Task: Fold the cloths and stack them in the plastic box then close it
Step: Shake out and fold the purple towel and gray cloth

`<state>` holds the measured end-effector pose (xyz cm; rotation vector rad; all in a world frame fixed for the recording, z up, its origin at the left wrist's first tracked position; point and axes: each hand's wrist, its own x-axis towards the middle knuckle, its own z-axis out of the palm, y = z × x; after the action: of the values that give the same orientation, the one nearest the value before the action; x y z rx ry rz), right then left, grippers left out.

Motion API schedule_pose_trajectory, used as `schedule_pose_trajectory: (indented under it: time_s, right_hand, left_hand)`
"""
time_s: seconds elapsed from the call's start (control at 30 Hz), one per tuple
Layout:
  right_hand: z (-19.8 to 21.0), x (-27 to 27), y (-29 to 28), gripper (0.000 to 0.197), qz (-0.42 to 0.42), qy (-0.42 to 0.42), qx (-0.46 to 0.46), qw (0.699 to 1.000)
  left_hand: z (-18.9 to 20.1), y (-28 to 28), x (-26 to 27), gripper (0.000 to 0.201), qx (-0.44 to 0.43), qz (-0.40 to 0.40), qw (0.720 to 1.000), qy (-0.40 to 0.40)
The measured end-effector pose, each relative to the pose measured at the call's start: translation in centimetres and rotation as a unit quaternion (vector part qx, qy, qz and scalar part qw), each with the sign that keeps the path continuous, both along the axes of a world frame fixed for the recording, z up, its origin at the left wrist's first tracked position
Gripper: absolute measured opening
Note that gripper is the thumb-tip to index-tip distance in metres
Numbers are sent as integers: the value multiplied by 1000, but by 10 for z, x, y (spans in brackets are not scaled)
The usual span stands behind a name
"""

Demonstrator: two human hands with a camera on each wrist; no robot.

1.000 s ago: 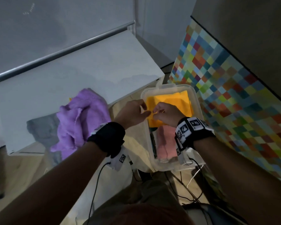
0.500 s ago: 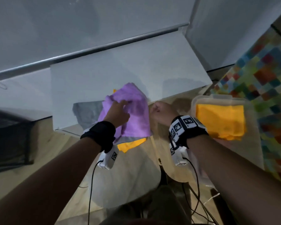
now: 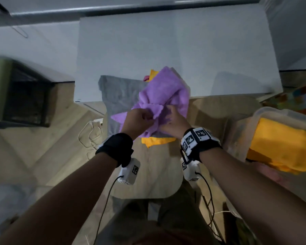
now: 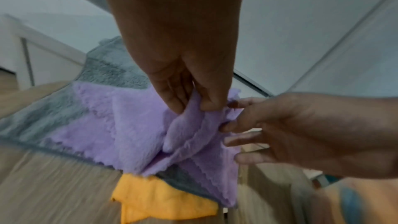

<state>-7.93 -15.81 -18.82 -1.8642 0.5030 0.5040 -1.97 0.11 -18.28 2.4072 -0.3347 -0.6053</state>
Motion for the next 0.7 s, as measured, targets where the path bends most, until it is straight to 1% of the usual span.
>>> schedule_pose_trajectory:
  time_s: [0.03,0.07,0.13,0.2,0.23,0.27,0.3,0.33,0.4,0.43,0.5,0.53,0.57,0.63,0.7]
  right_hand:
    - [3,0,5,85,-4,-2,6,1000]
    - [7,-1,10,89,-7,-5,12,1000]
    - [13,-4,18,88,-11,-24,37,999]
    - [20,-10,27,81,-13,-47,43,998]
    - [22,-12,31,79,-9,-49,33,998]
    - [24,-15,34,77,-2,-40,36,999]
    - [29,-16,38,71,10,-23,62,998]
    - [31,-17,42,61,19,4,92,996]
    - [40,-20,52,35,29,57,121,991]
    - [43,-23,58,30,26,77,118,990]
    - [43,-28,69,37,-8,84,98,992]
    - [42,-30,74,35,-36,69,89,993]
    - [42,-33,78,29,-60,48,86,993]
    - [47,-36,83,21,-86,20,73,993]
    - [55,-38,87,20,-72,6,54,996]
  left_hand:
    - [0,4,-6,26,-15,17,1000,21]
    - [2,6,-12,18,-33,31,998,41]
    - [1,16,-25,19,-65,53,993,78]
    - [4,29,-36,17,-113,93,981,126]
    - [7,36,-40,24,-150,107,970,157]
    - [11,45,-44,36,-181,105,960,184]
    - [18,52,-48,47,-204,87,953,207]
    - [24,58,-51,53,-211,59,951,219]
    - [31,70,-56,46,-201,14,955,219]
    - [33,75,-60,42,-186,1,958,218]
    - [39,85,-68,36,-153,0,965,212]
    - [45,90,-73,28,-146,14,965,218]
    - [51,94,-78,20,-156,34,961,226]
    - [62,103,-88,12,-184,65,953,233]
    - [68,111,-94,10,-201,78,952,216]
